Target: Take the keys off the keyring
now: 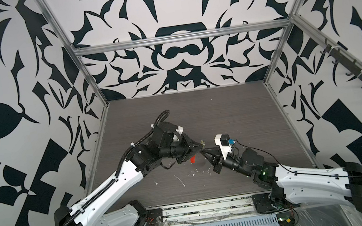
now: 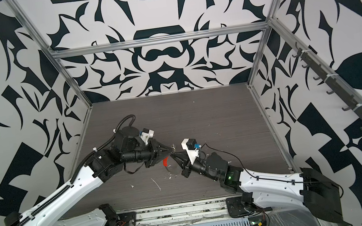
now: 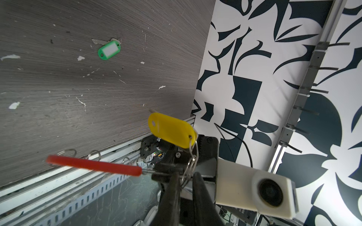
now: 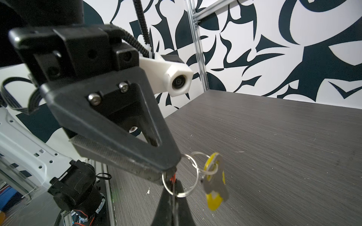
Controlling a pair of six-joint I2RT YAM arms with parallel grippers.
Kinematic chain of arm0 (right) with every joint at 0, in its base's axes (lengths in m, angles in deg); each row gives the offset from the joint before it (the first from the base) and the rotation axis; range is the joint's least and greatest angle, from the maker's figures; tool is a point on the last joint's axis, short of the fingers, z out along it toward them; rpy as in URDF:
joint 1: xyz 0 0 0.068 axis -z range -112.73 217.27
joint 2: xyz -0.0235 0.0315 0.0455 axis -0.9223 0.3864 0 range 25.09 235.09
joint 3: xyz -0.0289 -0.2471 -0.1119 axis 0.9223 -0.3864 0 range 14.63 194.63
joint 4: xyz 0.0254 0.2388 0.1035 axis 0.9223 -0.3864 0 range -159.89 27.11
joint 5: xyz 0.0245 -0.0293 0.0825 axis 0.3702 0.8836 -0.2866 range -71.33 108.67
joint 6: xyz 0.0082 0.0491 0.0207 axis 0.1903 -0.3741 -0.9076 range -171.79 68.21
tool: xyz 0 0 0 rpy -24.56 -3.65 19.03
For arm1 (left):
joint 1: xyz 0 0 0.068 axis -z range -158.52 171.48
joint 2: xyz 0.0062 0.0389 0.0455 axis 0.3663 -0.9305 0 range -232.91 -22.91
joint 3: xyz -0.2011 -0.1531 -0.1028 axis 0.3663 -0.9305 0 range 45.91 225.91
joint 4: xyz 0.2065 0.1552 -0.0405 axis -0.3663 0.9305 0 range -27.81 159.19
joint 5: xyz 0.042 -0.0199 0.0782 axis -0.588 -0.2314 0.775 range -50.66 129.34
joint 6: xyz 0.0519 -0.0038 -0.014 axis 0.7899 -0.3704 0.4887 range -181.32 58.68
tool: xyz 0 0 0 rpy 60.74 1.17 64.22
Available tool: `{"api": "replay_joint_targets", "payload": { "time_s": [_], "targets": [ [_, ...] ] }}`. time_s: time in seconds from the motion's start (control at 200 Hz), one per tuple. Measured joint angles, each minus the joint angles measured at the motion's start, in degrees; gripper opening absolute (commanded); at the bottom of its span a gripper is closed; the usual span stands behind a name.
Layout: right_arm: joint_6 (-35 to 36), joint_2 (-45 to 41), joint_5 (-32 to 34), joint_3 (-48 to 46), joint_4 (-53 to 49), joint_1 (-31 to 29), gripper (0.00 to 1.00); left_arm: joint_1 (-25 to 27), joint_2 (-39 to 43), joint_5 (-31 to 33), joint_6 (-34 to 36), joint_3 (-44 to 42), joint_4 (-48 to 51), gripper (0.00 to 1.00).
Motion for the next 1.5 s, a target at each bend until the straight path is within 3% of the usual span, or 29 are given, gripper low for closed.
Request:
{"api": "replay_joint_targets", "payload": {
  "time_s": [0.4, 0.695, 1.25, 1.5],
  "targets": [
    [2.38, -0.02, 0.81, 0.83, -2.97, -1.64, 0.0, 0.0, 0.0, 0.2, 2.19, 0.63, 3.26, 0.16],
    [3.04, -0.22, 1.53, 1.92, -2.54, -2.14, 0.0, 0.0, -1.51, 1.57, 8.87, 5.79, 8.09, 0.16],
    [3.32, -0.31, 1.92, 2.05, -2.36, -2.16, 0.0, 0.0, -1.62, 2.25, 16.44, 6.45, 9.35, 0.0],
    [3.32, -0.28, 1.97, 2.21, -2.34, -2.25, 0.0, 0.0, -1.57, 2.23, 22.12, 6.73, 9.33, 0.0]
  ]
}}
